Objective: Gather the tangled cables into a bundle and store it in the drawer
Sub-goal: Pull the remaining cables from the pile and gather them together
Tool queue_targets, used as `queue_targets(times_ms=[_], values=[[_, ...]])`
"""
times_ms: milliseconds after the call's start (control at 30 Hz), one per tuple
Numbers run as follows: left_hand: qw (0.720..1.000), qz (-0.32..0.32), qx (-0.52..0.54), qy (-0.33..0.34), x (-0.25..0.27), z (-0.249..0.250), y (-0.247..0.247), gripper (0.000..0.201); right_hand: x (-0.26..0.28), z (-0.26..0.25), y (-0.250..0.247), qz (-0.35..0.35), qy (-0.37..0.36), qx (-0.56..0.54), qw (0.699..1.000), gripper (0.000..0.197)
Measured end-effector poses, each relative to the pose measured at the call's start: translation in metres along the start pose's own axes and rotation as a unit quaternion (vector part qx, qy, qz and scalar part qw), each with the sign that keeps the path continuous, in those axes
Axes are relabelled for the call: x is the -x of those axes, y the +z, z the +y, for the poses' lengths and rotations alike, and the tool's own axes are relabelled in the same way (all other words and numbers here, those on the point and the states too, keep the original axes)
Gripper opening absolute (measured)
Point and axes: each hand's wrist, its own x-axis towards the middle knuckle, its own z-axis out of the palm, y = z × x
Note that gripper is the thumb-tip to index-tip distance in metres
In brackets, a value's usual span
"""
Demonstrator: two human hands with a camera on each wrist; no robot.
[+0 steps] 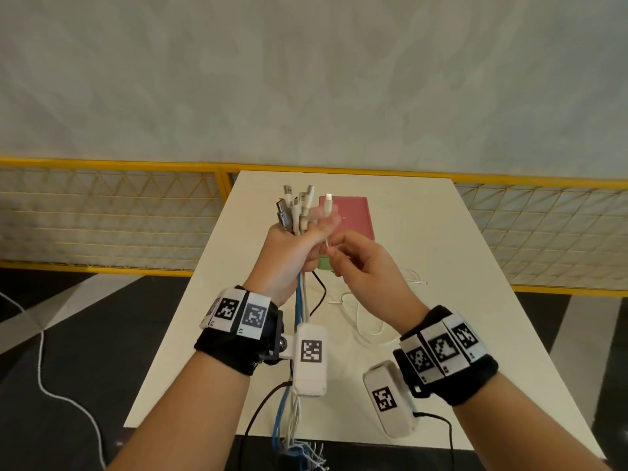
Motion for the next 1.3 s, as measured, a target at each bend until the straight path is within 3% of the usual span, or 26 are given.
queue_targets(times_ms=[200,333,500,667,833,1000,1133,1233,1300], values=[[0.998,-0.037,-0.045,0.024,0.01,0.002,0.006,0.034,0.012,-0.006,-0.005,0.0,-0.008,0.015,1.0,0.011],[0.995,0.003,-0.086,0.042,0.011,0.007,0.012,0.037,0.015,-0.006,-0.007,-0.016,0.014,0.034,0.999,0.02],[0.995,0.05,0.024,0.081,0.006,0.015,0.011,0.043,0.024,0.012,-0.008,-0.085,0.042,0.011,0.995,0.027],[0.985,0.075,0.137,0.08,0.008,0.056,-0.01,0.04,0.037,0.051,-0.023,-0.134,0.093,0.086,0.983,0.029],[0.99,0.044,0.008,0.137,0.021,0.072,-0.024,0.011,0.026,0.057,-0.042,-0.133,0.112,0.15,0.973,0.026],[0.989,-0.01,-0.131,0.074,0.024,0.058,-0.011,0.026,0.0,0.022,-0.049,-0.075,0.02,0.232,0.97,0.02],[0.955,-0.066,-0.289,0.014,0.029,0.041,0.009,0.042,-0.012,-0.011,-0.047,-0.072,-0.06,0.274,0.957,0.017],[0.947,-0.087,-0.308,-0.019,0.03,0.032,0.015,0.052,-0.017,-0.024,-0.047,-0.083,-0.093,0.291,0.949,0.01],[0.952,-0.074,-0.295,-0.016,0.027,0.031,0.012,0.05,-0.018,-0.027,-0.053,-0.09,-0.077,0.261,0.958,0.009]])
